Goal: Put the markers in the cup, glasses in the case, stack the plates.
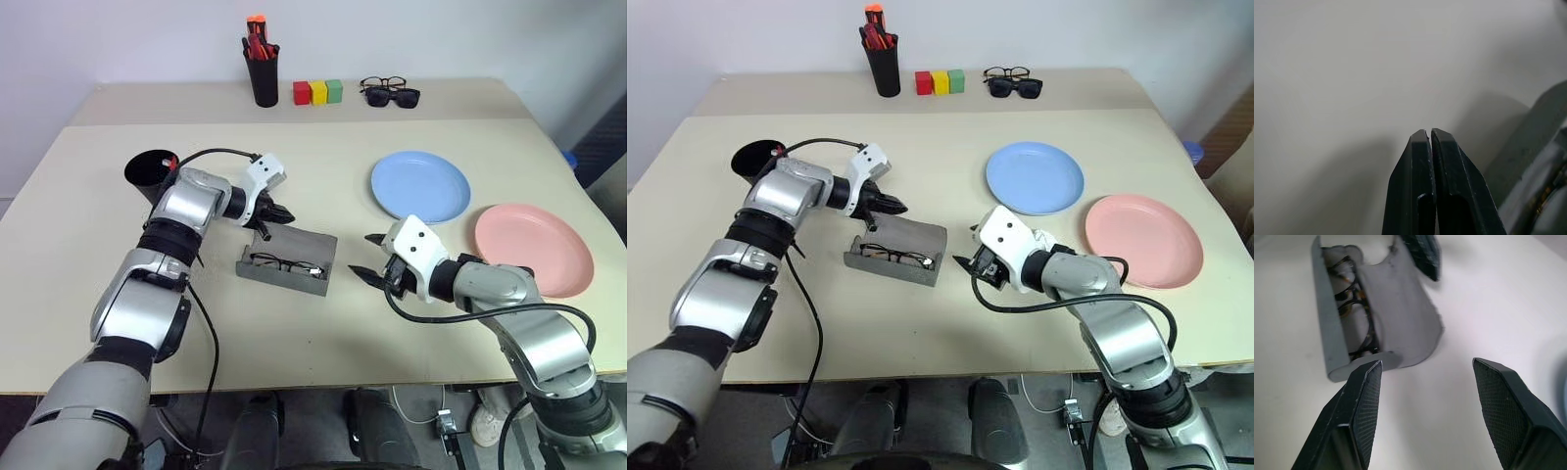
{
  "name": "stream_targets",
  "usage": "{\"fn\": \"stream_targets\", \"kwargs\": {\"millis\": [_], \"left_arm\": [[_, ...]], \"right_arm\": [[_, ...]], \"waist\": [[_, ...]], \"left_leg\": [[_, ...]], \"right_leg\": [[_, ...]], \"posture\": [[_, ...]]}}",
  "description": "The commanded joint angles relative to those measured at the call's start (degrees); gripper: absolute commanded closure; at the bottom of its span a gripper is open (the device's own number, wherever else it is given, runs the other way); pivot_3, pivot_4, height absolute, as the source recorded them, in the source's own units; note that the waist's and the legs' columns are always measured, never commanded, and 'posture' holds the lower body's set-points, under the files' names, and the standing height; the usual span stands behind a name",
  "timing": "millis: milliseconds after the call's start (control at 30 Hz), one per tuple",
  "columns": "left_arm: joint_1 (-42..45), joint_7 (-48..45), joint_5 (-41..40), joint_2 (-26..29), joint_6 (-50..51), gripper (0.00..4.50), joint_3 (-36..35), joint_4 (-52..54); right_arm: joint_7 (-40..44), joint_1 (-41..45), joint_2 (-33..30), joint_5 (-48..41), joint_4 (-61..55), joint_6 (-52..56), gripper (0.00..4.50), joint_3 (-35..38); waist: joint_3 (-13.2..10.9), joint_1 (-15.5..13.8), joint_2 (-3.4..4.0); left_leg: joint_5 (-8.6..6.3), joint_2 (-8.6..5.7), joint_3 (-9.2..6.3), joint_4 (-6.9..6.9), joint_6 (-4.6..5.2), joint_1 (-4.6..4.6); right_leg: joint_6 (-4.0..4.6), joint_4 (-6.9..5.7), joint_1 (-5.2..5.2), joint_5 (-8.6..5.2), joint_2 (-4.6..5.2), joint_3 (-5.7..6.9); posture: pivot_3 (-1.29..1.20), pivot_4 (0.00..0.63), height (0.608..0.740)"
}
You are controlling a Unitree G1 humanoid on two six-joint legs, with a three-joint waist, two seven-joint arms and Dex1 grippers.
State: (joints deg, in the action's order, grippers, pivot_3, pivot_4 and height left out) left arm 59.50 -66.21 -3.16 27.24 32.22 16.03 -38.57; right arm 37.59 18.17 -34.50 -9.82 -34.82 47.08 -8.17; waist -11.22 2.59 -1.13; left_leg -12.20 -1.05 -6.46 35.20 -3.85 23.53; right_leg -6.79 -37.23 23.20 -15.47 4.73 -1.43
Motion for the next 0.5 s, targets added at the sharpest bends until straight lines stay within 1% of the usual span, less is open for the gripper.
{"fn": "stream_targets", "kwargs": {"millis": [33,233,333,400,467,500], "left_arm": [[-5.6,-1.9,-1.9,4.3,3.9,4.43,-1.6,13.9],[-17.9,-1.5,-5.7,11.1,10.0,4.43,-4.6,34.4],[-24.7,-1.8,-8.5,13.8,9.2,4.43,-7.0,43.3],[-29.3,-2.2,-11.4,14.0,4.1,4.43,-10.3,48.0],[-32.4,-0.2,-15.0,11.9,1.7,4.43,-15.1,51.0],[-33.5,2.1,-17.1,10.1,2.1,4.43,-17.9,52.0]], "right_arm": [[-0.1,1.6,-0.7,0.0,1.0,-2.2,1.52,0.9],[-0.6,3.4,-1.0,0.7,5.3,-4.2,1.52,1.1],[-2.3,5.5,-1.2,2.7,9.9,-4.5,1.52,1.1],[-4.6,7.5,-1.0,4.9,14.1,-3.9,1.52,0.9],[-7.5,10.1,-1.4,8.9,20.9,-4.6,1.52,-0.8],[-8.7,11.5,-1.4,11.4,25.4,-6.3,1.52,-2.5]], "waist": [[0.0,0.0,0.00],[0.0,-0.1,0.02],[0.0,-0.1,0.01],[0.0,-0.1,0.03],[0.0,-0.2,0.03],[0.0,-0.3,0.02]], "left_leg": [[0.00,0.00,0.01,-0.01,0.00,0.00],[0.00,0.02,0.01,0.02,0.00,-0.01],[0.00,0.02,0.01,0.02,0.00,-0.02],[0.00,0.02,0.02,0.01,0.00,-0.03],[0.00,0.02,0.04,0.01,0.00,-0.04],[0.00,0.02,0.04,0.02,0.00,-0.04]], "right_leg": [[0.00,0.00,0.00,0.00,0.00,-0.01],[0.01,0.00,-0.02,0.00,0.01,-0.02],[0.01,0.00,-0.03,0.00,0.03,-0.02],[0.02,0.00,-0.03,0.00,0.04,-0.03],[0.04,0.01,-0.03,0.01,0.05,-0.04],[0.05,0.00,-0.03,0.01,0.06,-0.04]], "posture": [[0.00,0.150,0.740],[0.00,0.150,0.740],[0.00,0.150,0.740],[0.00,0.150,0.740],[0.00,0.150,0.740],[0.00,0.150,0.740]]}}
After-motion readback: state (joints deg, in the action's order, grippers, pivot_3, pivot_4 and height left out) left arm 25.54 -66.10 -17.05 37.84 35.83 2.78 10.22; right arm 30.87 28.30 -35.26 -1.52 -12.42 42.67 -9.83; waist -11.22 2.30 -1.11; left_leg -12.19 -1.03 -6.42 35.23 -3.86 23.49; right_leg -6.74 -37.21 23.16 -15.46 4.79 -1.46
